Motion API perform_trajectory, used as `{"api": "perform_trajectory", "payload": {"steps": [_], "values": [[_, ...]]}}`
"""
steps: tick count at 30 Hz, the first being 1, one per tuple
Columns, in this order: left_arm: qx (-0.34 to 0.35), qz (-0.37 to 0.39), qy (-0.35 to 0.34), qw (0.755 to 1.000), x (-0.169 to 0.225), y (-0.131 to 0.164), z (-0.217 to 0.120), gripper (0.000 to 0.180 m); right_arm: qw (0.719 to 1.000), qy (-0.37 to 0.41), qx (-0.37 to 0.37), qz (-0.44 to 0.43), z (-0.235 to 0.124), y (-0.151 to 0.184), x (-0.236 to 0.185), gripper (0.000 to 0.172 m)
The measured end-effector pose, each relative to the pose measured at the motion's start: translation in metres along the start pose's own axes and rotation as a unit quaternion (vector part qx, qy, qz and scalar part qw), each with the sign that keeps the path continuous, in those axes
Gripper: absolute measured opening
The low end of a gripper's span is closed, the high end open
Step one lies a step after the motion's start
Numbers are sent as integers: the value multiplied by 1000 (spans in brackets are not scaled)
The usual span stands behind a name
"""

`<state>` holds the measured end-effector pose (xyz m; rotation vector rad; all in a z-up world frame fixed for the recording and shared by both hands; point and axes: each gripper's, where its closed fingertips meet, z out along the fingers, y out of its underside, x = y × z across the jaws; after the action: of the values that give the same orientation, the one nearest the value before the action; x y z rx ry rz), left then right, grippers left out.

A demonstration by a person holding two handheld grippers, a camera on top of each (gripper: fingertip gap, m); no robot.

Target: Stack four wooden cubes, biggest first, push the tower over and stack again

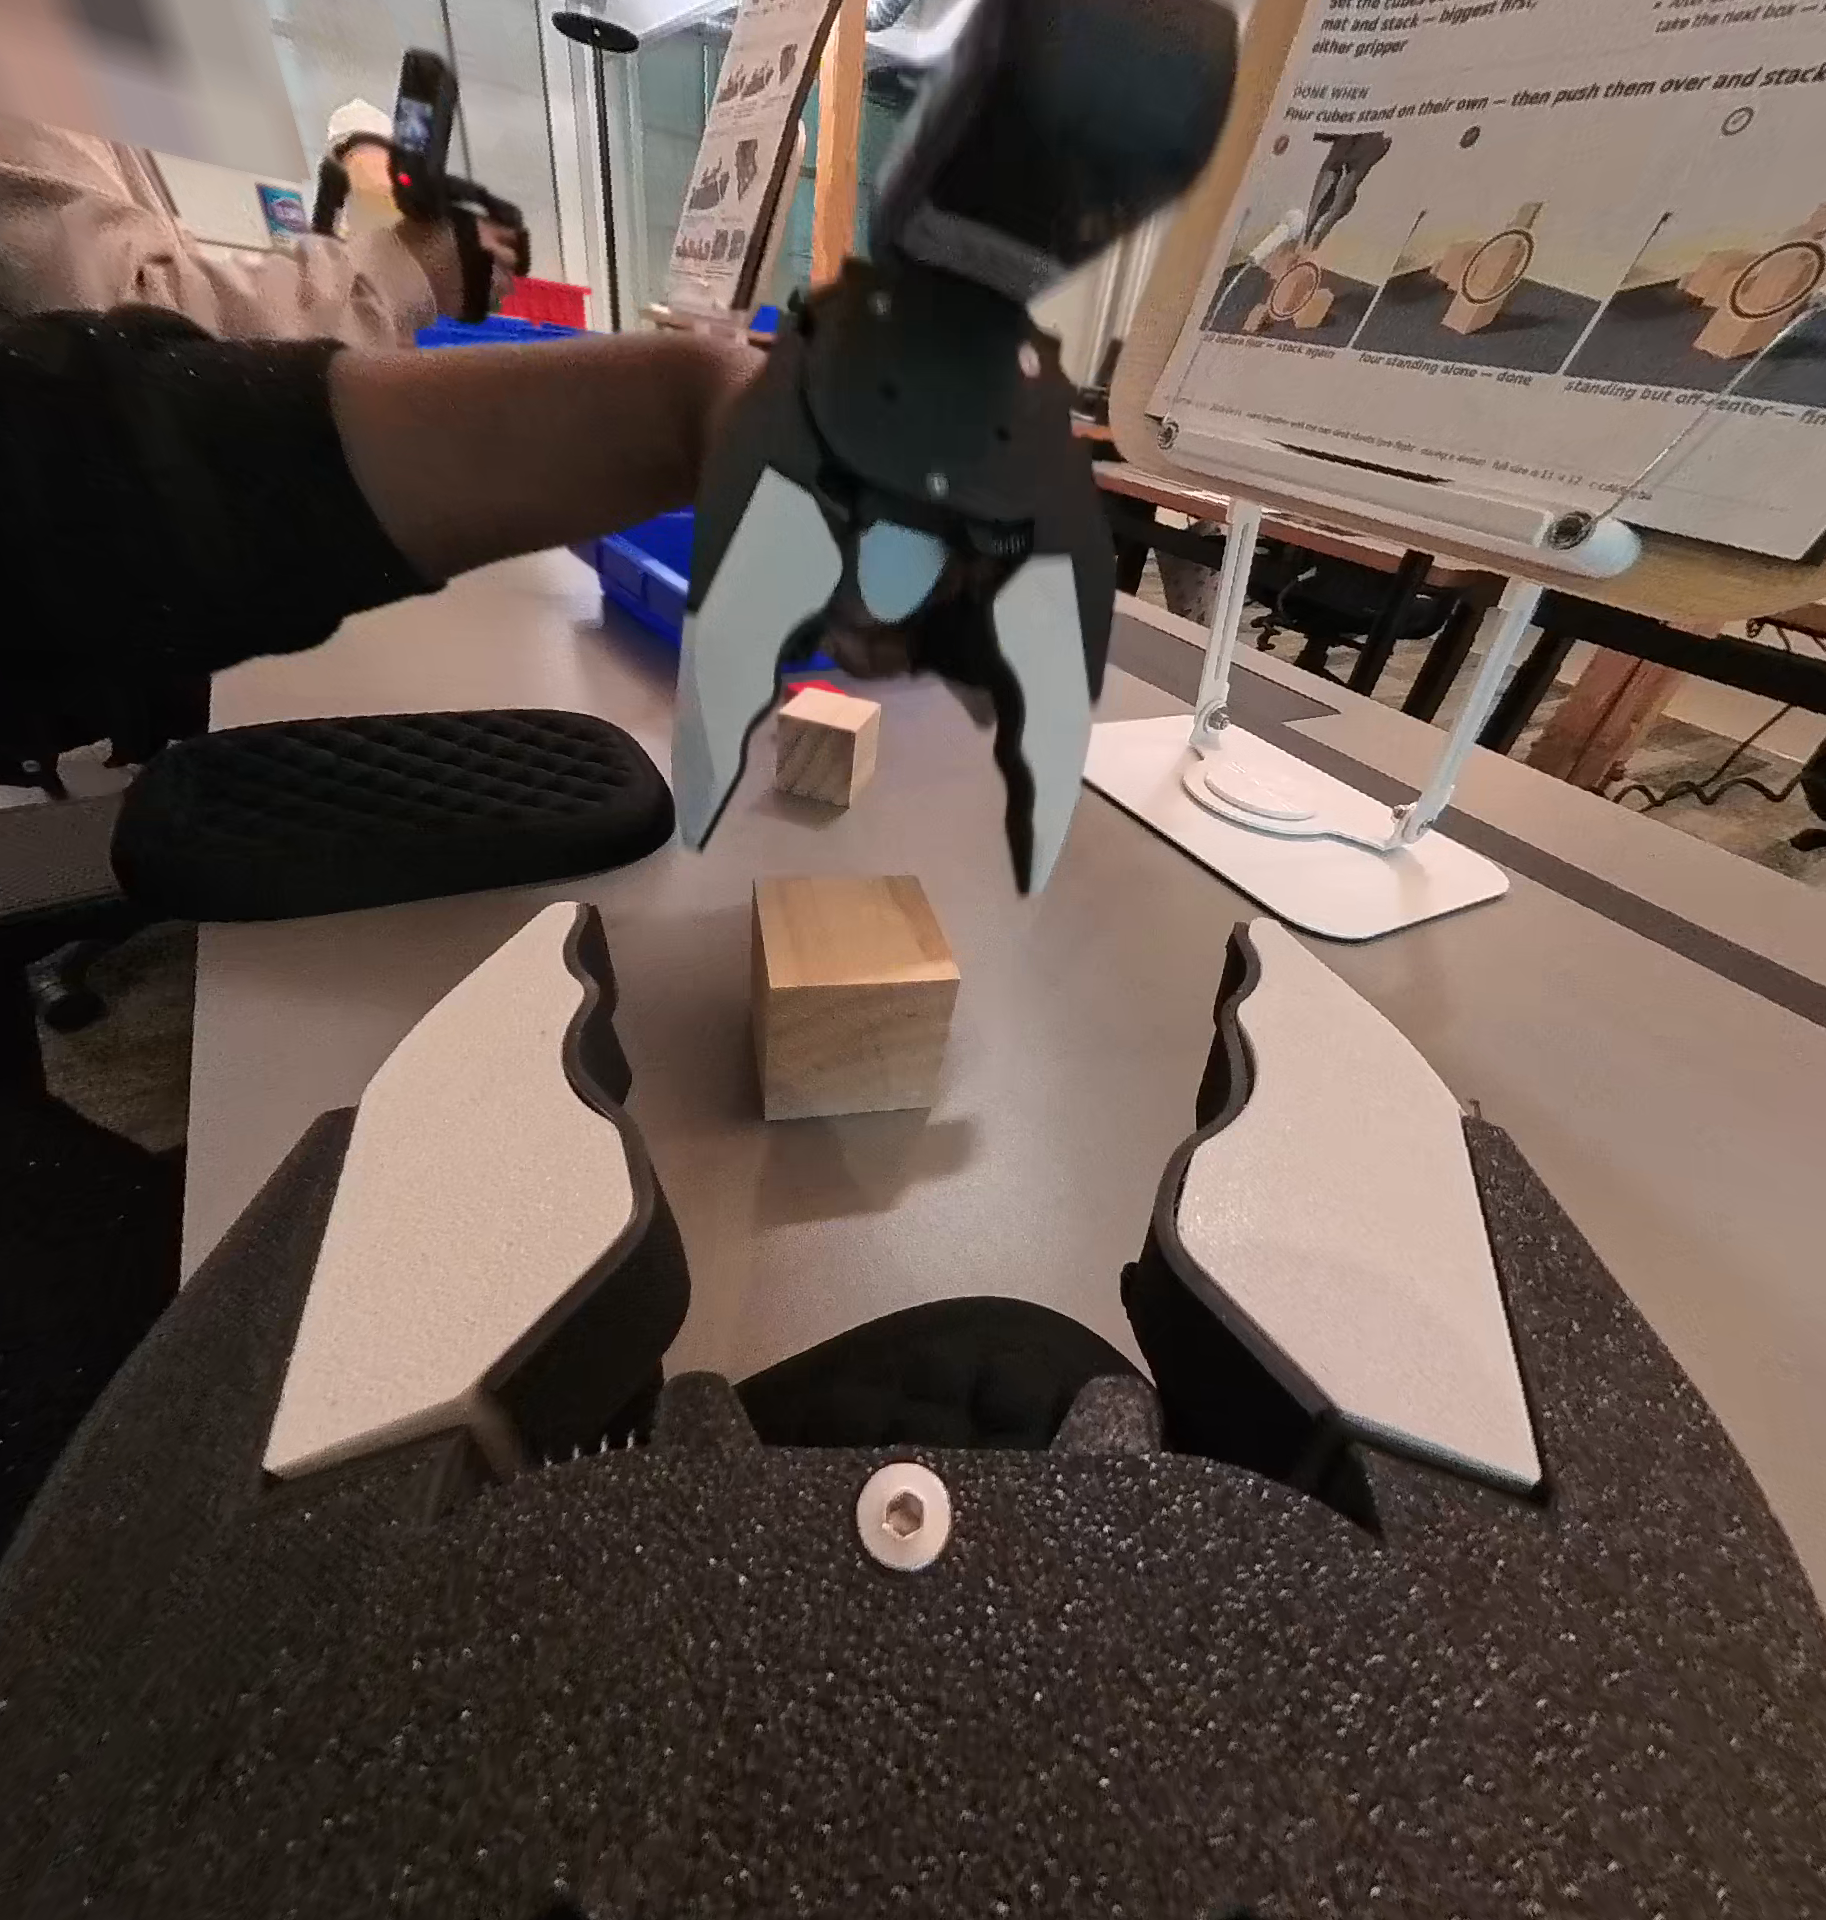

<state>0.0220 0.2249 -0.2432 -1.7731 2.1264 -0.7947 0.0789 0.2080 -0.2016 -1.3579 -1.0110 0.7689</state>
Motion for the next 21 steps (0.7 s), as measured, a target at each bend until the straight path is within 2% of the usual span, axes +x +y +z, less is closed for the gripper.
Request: {"api": "perform_trajectory", "payload": {"steps": [3, 5, 7, 8, 10, 14, 16, 21], "values": [[20, -80, -147, 986, -24, 7, -49, 88, 1000, 1, 1, 0, 0, 0, 0, 108], [7, -172, -284, 943, -43, 34, -92, 91, 1000, 1, -1, -1, 0, 0, 0, 108], [-3, -247, -355, 901, -41, 63, -123, 85, 1000, 1, -3, -2, 1, 1, 0, 108], [-3, -267, -363, 893, -36, 74, -130, 83, 1000, 1, -4, -3, 1, 1, 0, 108], [-5, -288, -346, 893, -23, 92, -131, 80, 1000, 1, -6, -6, 1, 1, -1, 107], [-55, -352, -315, 880, -11, 137, -115, 80, 1000, 2, -13, -14, 3, 3, -2, 107], [-63, -378, -299, 874, -12, 151, -103, 85, 1000, 3, -15, -17, 3, 3, -3, 106], [-84, -398, -282, 869, -19, 171, -85, 81, 1000, 3, -13, -16, 3, 3, -2, 105]]}}
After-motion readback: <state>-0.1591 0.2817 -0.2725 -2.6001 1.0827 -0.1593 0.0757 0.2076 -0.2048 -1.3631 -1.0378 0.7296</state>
